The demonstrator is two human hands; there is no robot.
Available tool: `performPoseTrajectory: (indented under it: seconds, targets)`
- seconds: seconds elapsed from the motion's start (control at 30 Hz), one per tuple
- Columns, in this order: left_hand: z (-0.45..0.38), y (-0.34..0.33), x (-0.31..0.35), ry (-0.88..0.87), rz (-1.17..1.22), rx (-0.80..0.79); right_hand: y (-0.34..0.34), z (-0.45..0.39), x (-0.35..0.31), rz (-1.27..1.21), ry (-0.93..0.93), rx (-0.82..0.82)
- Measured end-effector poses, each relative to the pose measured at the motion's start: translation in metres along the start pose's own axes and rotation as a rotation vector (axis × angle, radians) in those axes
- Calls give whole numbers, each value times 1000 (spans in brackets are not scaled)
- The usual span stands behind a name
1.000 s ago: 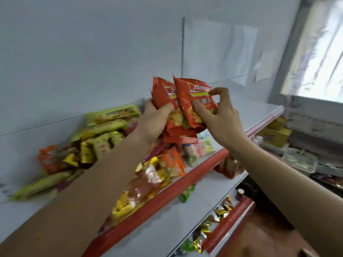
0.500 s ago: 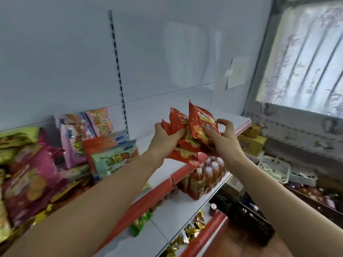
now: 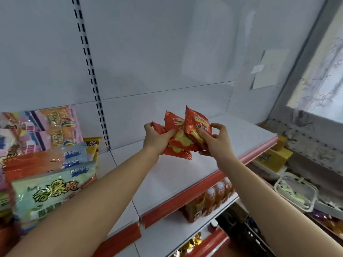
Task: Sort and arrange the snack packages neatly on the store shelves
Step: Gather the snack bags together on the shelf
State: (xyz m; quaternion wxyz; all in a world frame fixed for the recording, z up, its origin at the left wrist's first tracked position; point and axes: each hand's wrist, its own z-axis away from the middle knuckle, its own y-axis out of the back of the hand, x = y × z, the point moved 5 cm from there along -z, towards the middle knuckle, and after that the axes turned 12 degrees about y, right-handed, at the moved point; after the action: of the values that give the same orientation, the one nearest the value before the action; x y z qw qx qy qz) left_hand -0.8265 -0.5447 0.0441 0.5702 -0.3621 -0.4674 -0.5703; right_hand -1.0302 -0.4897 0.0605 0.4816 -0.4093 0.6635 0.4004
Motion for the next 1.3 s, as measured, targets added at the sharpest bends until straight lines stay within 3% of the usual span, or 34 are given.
performPoseTrajectory:
  seconds: [0.23,0.37,0.53,0.63,0.77,0.93,1.17,1.3]
  targets:
    - [-45,24,-11,23,-39,311,-43,-82,35,119,99,-155]
    - [-52,32,-22,9,-170,490,-48,-118,56,334,150,-251]
    - [-55,25,-28,-10,-452,509,-54,-134,65,498,160,-383]
    - [-44,26,-13,-54,-545,541,-54,-140,49,557,272,-443]
    - [-17,38,36,-253,-843,580,-66,-139,10,652,482,-525]
    - [46,84,82,-360,-1237,495,-121,-106,-44,702,752,-770]
    - [171,216,55,-117,-1309,764,-214,9,-122,492,1071,-982]
    - [240,286,16,47,-1274,857,-257,97,-157,492,1408,-1084]
